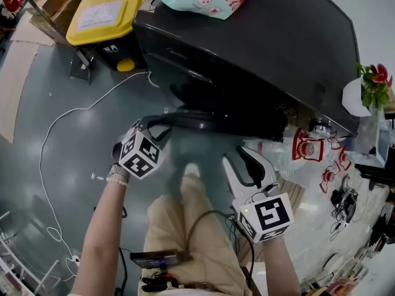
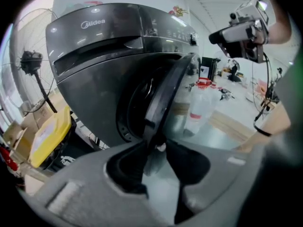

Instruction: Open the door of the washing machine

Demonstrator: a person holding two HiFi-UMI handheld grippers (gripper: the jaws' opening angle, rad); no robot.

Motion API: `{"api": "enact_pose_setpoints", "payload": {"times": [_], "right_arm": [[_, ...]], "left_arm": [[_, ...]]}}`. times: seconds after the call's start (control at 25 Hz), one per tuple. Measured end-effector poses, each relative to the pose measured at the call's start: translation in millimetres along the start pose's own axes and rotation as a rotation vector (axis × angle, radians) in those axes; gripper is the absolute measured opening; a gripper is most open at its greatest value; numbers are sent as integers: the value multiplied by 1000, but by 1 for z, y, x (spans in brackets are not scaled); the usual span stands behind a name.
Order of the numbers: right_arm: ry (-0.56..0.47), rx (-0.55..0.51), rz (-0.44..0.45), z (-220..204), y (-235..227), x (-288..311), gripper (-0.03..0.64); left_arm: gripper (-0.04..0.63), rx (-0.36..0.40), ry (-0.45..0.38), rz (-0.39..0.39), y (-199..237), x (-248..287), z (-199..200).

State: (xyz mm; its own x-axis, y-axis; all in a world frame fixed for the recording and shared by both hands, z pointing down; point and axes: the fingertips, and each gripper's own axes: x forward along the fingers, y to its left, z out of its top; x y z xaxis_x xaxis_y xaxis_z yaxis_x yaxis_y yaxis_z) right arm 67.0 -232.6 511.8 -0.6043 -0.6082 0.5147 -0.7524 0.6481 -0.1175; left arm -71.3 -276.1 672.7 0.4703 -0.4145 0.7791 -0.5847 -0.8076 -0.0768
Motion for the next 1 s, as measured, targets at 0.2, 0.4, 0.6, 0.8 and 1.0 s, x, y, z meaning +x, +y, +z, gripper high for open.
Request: {"api": "enact_pose_setpoints", "payload": {"times": [0.2,0.4,0.6,0.8,1.0], "right_arm": [[26,-8,17,-2,10,-2,120],[65,-81,28,-4,16,0,120],[157,-207,37,-11,24,6,120],[198,-383,82,-10,34,20,120],[264,-499,148,-17,46,32,121]], "left_arm": [[112,-25,15,-14,-18,-9,-9],[106,-55,23,-36,-35,-17,-16],[103,-112,28,-47,-49,-21,-21],[104,-190,34,-59,-61,-30,-25],[75,-263,6,-48,-64,-53,-23]]}}
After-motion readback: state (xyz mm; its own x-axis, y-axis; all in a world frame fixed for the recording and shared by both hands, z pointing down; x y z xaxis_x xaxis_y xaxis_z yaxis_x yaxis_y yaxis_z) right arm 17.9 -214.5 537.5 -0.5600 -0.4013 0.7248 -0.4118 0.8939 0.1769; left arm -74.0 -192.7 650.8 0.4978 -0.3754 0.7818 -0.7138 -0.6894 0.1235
